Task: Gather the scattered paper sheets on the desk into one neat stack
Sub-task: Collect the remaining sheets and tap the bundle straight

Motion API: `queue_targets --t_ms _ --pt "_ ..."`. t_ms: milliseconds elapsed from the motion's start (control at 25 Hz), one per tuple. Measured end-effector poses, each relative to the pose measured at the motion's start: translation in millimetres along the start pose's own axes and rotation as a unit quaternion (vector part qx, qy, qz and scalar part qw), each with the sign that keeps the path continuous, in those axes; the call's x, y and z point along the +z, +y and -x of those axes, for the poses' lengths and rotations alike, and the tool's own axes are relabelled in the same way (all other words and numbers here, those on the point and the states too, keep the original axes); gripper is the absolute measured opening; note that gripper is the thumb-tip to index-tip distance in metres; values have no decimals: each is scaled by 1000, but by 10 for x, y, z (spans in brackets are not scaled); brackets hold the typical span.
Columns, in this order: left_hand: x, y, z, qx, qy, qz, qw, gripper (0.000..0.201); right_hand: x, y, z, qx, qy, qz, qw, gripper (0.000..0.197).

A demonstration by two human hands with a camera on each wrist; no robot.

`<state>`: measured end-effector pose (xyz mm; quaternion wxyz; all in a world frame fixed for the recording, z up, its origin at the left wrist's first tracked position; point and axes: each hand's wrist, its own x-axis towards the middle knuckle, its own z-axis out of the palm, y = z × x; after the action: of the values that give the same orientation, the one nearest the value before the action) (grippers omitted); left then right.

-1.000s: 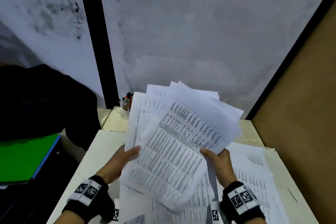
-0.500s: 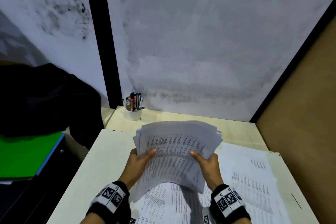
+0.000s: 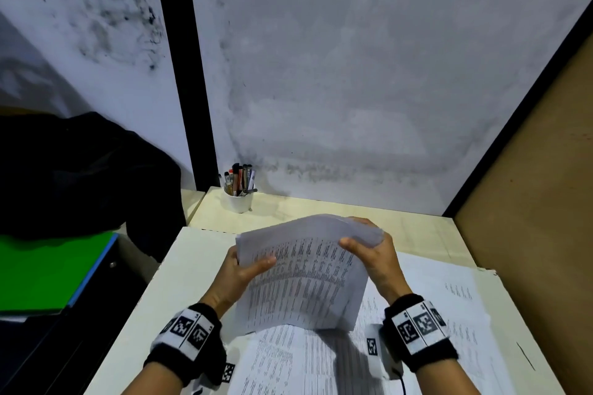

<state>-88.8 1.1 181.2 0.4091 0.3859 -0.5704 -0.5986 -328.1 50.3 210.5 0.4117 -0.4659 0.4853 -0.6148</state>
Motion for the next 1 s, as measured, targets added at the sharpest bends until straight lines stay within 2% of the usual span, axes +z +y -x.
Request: queue_targets --t_ms 160,240,280,320,360,400,520,680,760,920,1000 --pt "-11 -95 -63 -59 20 -7 998 78 -17 132 -17 43 42 -3 998 53" --pt "10 -81 -63 -67 41 -5 997 81 5 217 27 70 73 -7 995 24" --pt "11 -70 -70 -60 54 -3 997 69 16 215 35 71 90 -10 993 11" --pt "19 -45 -84 -45 69 3 997 49 15 201 25 58 93 -16 994 11" --pt "27 5 -69 -35 74 11 997 33 32 175 29 49 86 -24 995 13" --pt "38 41 -59 -29 76 16 997 30 43 166 50 44 84 -31 995 21" --pt "57 118 -21 7 56 8 998 67 105 162 115 59 99 -23 993 30" --pt "76 135 -62 57 64 28 996 74 178 89 69 40 105 -2 994 23" --pt "97 176 -113 86 84 26 992 76 230 -13 25 17 100 26 995 27" --pt "149 240 -151 104 128 12 986 46 277 -42 -19 -2 121 49 991 47" --pt "159 252 -145 101 128 15 987 40 265 -48 -28 12 137 45 989 43"
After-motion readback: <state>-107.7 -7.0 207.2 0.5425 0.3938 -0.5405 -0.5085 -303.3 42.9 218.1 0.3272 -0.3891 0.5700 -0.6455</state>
